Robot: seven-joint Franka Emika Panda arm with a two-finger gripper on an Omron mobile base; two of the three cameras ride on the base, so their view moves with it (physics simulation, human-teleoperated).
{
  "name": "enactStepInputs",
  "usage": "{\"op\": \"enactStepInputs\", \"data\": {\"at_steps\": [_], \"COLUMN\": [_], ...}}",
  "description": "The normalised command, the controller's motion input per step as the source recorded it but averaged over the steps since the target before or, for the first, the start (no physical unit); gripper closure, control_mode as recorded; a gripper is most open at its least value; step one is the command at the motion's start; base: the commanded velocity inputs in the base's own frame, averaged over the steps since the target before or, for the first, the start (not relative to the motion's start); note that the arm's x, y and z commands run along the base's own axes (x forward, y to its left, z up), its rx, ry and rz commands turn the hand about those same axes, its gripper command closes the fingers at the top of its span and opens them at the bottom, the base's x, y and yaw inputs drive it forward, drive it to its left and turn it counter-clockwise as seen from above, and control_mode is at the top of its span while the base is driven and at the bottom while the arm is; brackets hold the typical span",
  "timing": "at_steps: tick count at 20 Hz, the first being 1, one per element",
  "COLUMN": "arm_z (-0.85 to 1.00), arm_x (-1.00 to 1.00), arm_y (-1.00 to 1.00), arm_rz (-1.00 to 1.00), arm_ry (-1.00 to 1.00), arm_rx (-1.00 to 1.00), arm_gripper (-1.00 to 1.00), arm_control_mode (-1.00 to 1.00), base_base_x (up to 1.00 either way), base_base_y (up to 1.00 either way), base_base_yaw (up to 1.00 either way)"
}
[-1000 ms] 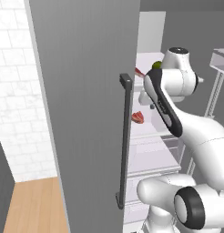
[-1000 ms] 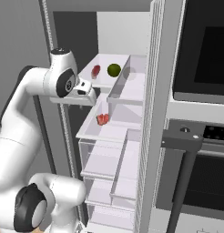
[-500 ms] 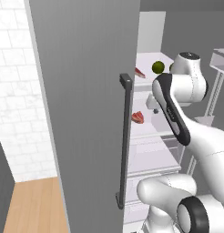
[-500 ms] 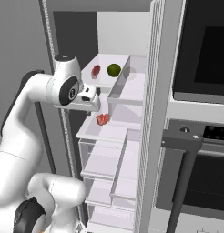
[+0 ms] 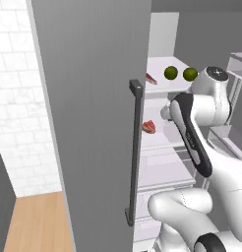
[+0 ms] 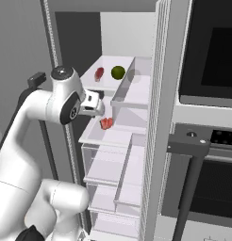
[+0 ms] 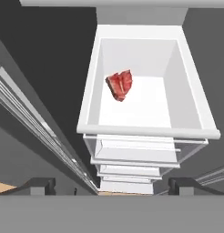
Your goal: Place one lime and one steak in each tupperware on the nearby counter, to pack two identical lunches.
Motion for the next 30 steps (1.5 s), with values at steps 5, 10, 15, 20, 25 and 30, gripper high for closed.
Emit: {"op": "enactStepInputs", "data": {"at_steps": [5,10,15,20,25,30], "arm_z": [-0.52,-0.24,-0.36,-0.19,-0.32,-0.38], "arm_x": [0.00,0.00,0.00,0.05,0.27,0.25], "arm_y": [-0.10,-0.07,-0.01,-0.05,-0.06,-0.27], "arm_rz": [0.06,0.13,0.15,0.18,0.23,0.30], "arm_ry": [0.00,0.00,0.00,0.01,0.00,0.00], "arm_rx": [0.00,0.00,0.00,-0.06,-0.17,-0.18], "arm_gripper": [-1.00,-1.00,-1.00,-1.00,-1.00,-1.00], "arm_control_mode": [-1.00,-1.00,-1.00,-1.00,-1.00,-1.00], "base_base_x": [0.00,0.00,0.00,0.00,0.00,0.00], "base_base_y": [0.00,0.00,0.00,0.00,0.00,0.00], "base_base_yaw": [0.00,0.00,0.00,0.00,0.00,0.00]}}
